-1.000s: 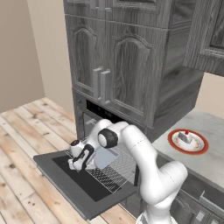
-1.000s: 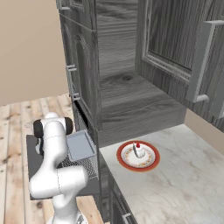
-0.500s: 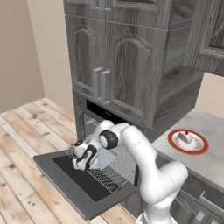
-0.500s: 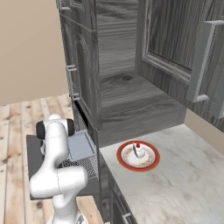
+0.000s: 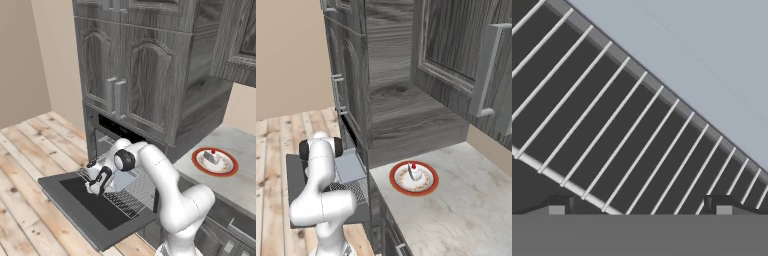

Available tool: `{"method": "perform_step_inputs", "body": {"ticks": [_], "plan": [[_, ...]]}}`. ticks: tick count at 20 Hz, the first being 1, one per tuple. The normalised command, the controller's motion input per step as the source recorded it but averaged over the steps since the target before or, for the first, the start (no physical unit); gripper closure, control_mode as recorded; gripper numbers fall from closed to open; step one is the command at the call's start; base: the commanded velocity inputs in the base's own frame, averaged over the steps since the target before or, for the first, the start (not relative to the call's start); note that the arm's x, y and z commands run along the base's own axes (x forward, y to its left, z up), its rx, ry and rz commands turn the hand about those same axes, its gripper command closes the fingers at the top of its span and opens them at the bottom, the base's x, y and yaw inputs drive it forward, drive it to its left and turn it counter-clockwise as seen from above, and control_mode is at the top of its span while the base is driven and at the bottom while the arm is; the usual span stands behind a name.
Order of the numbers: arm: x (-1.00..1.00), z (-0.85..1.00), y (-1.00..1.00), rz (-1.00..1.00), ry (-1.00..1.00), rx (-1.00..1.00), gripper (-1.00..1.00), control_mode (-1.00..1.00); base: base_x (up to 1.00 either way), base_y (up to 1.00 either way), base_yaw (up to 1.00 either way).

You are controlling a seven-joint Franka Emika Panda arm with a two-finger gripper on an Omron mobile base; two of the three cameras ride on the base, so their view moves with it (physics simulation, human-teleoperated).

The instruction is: Take the baked cake out of the oven and place it on the plate for cooling. Then close the oven door.

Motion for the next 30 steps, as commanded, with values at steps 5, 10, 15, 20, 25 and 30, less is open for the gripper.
{"method": "perform_step_inputs", "body": {"ticks": [5, 10, 15, 20, 25, 30], "plan": [[0.08, -0.13, -0.02, 0.0, 0.0, -0.01, -1.0, -1.0, 0.0, 0.0, 0.0], [0.39, -0.01, -0.19, -0.02, 0.0, -0.03, -1.0, -1.0, 0.0, 0.0, 0.0], [0.49, 0.0, -0.36, -0.05, 0.0, -0.04, -1.0, -1.0, 0.0, 0.0, 0.0], [0.53, 0.0, -0.43, -0.06, 0.0, -0.03, -1.0, -1.0, 0.0, 0.0, 0.0], [0.46, 0.0, -0.38, -0.04, 0.0, -0.02, -1.0, -1.0, 0.0, 0.0, 0.0], [0.31, 0.0, -0.31, -0.03, 0.0, -0.02, -1.0, -1.0, 0.0, 0.0, 0.0]]}}
